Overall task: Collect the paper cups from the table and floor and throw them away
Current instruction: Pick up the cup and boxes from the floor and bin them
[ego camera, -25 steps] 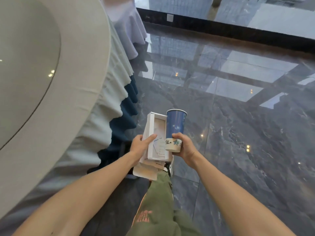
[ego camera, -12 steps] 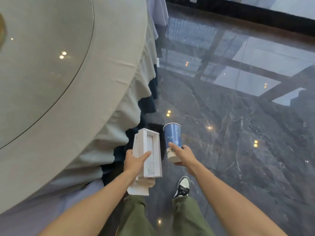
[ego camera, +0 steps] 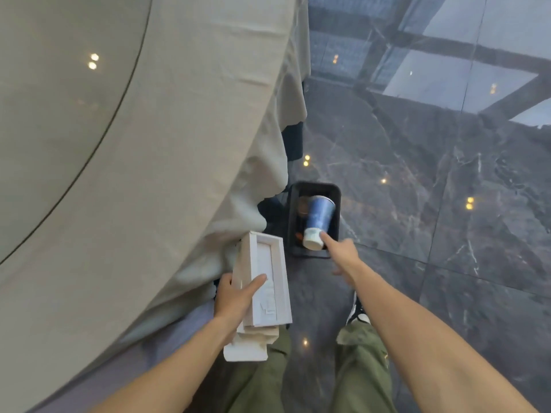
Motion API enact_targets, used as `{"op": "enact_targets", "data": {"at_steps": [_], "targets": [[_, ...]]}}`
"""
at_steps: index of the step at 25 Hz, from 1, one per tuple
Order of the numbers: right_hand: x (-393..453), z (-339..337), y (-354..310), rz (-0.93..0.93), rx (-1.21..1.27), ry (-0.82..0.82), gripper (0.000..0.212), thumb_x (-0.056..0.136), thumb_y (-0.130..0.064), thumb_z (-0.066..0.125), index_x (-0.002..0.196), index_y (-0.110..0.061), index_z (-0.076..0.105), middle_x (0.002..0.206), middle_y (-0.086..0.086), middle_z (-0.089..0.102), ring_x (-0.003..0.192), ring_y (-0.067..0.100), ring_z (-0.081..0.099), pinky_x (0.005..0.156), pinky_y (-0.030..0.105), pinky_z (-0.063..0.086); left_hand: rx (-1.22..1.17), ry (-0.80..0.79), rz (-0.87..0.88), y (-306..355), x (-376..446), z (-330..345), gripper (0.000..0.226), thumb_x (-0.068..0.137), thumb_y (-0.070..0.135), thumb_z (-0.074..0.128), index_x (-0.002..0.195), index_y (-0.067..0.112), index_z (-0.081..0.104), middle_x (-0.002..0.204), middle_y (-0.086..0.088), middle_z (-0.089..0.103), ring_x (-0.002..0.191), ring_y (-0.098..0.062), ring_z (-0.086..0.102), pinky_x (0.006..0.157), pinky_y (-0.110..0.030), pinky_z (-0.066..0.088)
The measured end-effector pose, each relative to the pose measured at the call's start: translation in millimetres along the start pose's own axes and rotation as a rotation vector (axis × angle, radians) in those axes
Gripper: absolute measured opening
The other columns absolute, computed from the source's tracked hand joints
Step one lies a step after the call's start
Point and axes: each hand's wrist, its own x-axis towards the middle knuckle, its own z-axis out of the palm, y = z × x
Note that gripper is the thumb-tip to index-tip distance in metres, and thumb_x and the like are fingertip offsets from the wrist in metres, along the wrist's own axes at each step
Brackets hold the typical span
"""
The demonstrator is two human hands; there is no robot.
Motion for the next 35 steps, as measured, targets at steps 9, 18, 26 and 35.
{"op": "enact_targets", "data": {"at_steps": [9,18,26,35], "targets": [[-38,-34,40,0.036,-0.050,-0.366,0.068,0.081,-0.070,0.070,0.126,-0.020,0.065,0.117,0.001,0.076,0.101,0.022,0.077,0.091,0.045,0.059,0.000,-0.128,-0.009,55,11,61,0.076,0.076,0.059,0.083,0.133,0.026,0.045,0.119,0.002,0.065,0.101,-0.018,0.067,0.072,-0.033,0.053],[-20,-30,31,0.009,0.004,-0.305,0.024,0.094,-0.025,0.067,0.108,-0.006,0.072,0.082,0.010,0.074,0.058,0.016,0.071,0.056,0.036,0.062,-0.022,0.004,-0.073,56,28,86,0.069,0.086,0.066,0.069,0.127,0.014,0.052,0.116,-0.006,0.068,0.094,-0.022,0.067,0.074,-0.036,0.054],[39,-24,18,0.049,-0.072,-0.023,0.046,0.097,-0.039,0.066,0.117,0.001,0.057,0.087,0.017,0.069,0.060,0.023,0.067,0.060,0.042,0.067,-0.029,-0.003,-0.185,31,54,70,0.038,0.098,0.029,0.058,0.130,0.010,0.053,0.121,-0.013,0.070,0.104,-0.032,0.070,0.077,-0.041,0.055],[48,-11,3,-0.041,-0.143,-0.078,0.031,0.097,-0.037,0.065,0.104,-0.009,0.058,0.088,0.011,0.065,0.078,0.026,0.067,0.082,0.041,0.062,-0.191,-0.084,-0.127,33,71,70,0.037,0.094,0.022,0.070,0.128,0.008,0.064,0.121,-0.009,0.075,0.110,-0.029,0.071,0.084,-0.038,0.056]]}}
